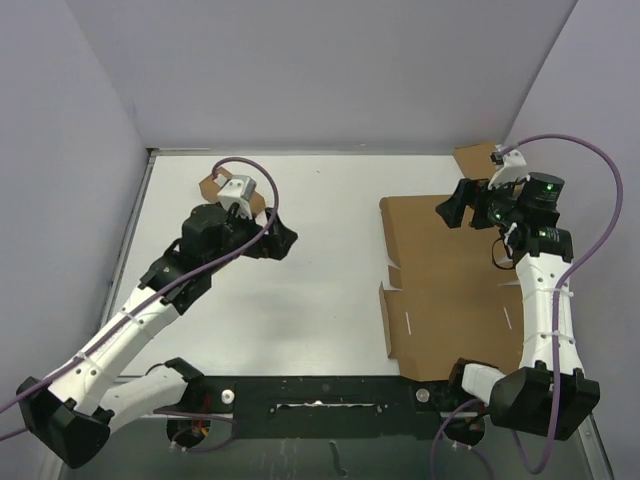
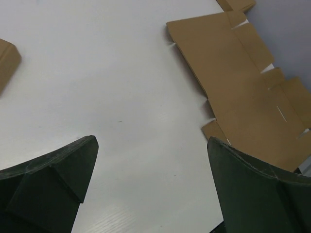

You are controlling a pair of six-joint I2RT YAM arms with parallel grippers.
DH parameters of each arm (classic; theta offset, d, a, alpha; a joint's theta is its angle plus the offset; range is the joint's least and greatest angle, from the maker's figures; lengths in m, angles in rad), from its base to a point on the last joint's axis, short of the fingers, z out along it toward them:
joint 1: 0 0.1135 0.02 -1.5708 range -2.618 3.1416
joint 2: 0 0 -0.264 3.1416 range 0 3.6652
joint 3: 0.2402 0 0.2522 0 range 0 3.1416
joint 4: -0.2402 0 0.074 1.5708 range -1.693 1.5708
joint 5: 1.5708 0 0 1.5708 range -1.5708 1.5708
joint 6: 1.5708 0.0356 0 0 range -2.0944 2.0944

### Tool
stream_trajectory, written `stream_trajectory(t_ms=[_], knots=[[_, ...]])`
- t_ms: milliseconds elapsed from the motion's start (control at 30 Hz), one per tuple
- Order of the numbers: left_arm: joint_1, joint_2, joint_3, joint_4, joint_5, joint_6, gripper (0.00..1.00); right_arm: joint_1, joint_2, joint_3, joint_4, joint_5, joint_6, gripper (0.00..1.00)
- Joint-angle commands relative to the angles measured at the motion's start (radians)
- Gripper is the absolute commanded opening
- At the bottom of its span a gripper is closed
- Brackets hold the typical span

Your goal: Fold the paper box

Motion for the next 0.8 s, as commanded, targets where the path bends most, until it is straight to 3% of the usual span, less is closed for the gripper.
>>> stream_trajectory(t_ms=[0,300,400,500,767], knots=[[-0.072,0.072,-0.009,0.145,0.041,-0.118,0.98,0.01,0.008,0.044,0.011,0.007,0.072,0.98],[-0.166,0.269,-0.069,0.411,0.067,-0.307,0.98,0.016,0.029,0.026,0.038,-0.056,0.089,0.98],[-0.198,0.379,-0.05,0.495,0.017,-0.365,0.97,0.019,0.023,-0.013,0.071,-0.207,-0.025,0.98],[-0.233,0.525,0.04,0.474,-0.04,-0.409,0.94,0.031,0.018,-0.047,0.072,-0.321,-0.156,0.98],[-0.29,0.923,0.425,0.292,-0.159,-0.489,0.87,-0.062,0.076,-0.158,0.191,-0.413,-0.107,0.98]])
